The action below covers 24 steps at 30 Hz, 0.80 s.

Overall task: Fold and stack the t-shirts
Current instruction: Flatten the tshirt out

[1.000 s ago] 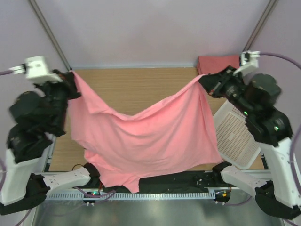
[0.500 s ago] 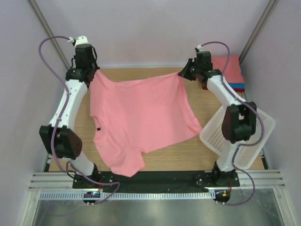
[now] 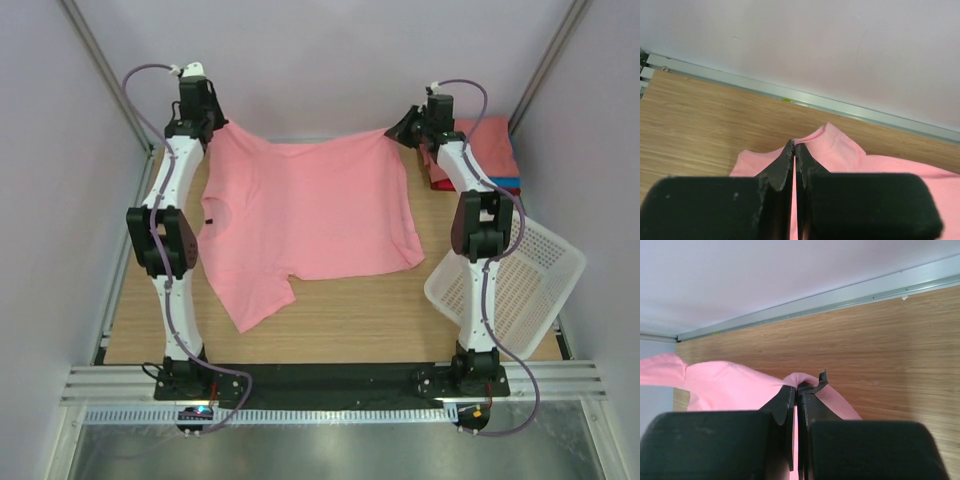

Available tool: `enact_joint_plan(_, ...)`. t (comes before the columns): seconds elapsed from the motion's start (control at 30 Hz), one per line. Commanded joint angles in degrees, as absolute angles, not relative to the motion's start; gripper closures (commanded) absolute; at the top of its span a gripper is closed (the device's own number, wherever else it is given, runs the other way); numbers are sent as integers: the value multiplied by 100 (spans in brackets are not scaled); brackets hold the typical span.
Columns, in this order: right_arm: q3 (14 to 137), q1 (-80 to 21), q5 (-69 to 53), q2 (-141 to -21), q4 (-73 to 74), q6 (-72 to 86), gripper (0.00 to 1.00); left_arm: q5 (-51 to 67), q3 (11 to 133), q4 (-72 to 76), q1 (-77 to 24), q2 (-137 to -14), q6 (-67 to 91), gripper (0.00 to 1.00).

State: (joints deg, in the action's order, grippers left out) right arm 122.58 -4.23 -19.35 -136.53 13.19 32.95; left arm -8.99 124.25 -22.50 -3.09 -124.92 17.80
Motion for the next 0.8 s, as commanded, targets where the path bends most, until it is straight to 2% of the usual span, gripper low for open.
enact_joint_plan(0.0, 12472, -378, -1899, -13640, 1002, 3410, 99, -642, 12385, -1618, -167, -12419, 1828, 100)
enact_joint_plan(0.17, 12462, -378, -1802, -13886, 606, 3454, 99, -466, 12252, -1459, -97, -12603, 2056, 100)
enact_joint_plan(0.3, 13330, -352, -1740, -14378, 878, 3340, 99, -203, 12322, -1547, -26, -12788, 2407, 100)
enact_joint_plan(0.4, 13535, -334, -1635, -14616, 967, 3235, 94, -36, 12375, -1634, 202, -12920, 2426, 100)
enact_joint_plan(0.67, 13404, -316, -1406, -14625, 994, 3173, 98, 430, 12516, -1626, 290, -13192, 2487, 100)
enact_joint_plan(0.77, 13403, -308, -1398, -14625, 949, 3182, 96, 466, 12507, -1626, 290, -13166, 2549, 100)
